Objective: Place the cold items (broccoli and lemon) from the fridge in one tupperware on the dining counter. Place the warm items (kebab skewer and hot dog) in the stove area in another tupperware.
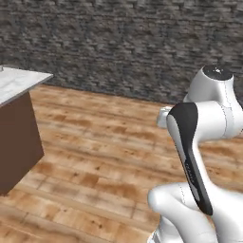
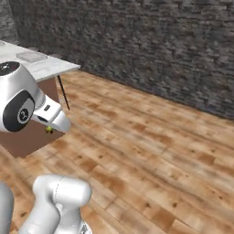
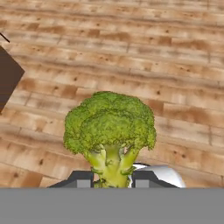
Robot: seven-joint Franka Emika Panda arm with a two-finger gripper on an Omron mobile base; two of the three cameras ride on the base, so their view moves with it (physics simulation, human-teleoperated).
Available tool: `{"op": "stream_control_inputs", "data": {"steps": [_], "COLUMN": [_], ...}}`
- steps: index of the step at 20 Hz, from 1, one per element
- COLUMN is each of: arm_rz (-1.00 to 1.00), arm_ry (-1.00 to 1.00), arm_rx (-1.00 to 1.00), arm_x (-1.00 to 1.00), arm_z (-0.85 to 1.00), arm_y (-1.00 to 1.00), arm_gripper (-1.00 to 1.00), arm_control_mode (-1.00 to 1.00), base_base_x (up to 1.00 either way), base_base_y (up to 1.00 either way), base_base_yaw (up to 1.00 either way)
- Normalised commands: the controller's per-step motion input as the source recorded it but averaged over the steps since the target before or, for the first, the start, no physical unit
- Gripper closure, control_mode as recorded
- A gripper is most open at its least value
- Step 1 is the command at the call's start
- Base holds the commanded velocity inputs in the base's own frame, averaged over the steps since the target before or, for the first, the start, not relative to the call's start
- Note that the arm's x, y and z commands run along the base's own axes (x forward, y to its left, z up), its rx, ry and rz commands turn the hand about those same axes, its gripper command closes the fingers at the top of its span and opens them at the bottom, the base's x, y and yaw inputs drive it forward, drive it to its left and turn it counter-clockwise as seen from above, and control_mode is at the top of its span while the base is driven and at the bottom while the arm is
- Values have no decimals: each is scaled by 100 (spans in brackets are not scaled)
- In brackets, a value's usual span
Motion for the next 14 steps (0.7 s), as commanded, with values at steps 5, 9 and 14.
{"op": "stream_control_inputs", "data": {"steps": [5, 9, 14], "arm_rz": [0, 0, 0], "arm_ry": [0, 0, 0], "arm_rx": [0, 0, 0], "arm_x": [0, 0, 0], "arm_z": [0, 0, 0], "arm_y": [0, 0, 0], "arm_gripper": [100, 100, 100], "arm_control_mode": [100, 100, 100], "base_base_x": [98, 100, 100], "base_base_y": [-40, -61, -91], "base_base_yaw": [71, 52, 41]}}
